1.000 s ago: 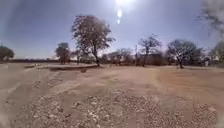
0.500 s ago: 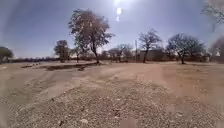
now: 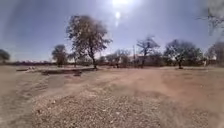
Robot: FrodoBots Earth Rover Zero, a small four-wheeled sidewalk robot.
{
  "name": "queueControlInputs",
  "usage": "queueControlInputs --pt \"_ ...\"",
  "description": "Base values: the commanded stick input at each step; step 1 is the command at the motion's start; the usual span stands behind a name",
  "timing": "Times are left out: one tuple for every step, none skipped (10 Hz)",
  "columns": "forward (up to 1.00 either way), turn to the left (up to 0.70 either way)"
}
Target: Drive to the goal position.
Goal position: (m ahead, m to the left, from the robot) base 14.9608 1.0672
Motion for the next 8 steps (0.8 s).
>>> queueControlInputs --pt "1.00 -0.27" --pt "1.00 -0.27" --pt "1.00 -0.27" --pt "1.00 -0.07" --pt "1.00 0.00" --pt "1.00 0.00" --pt "1.00 0.00" --pt "1.00 0.00"
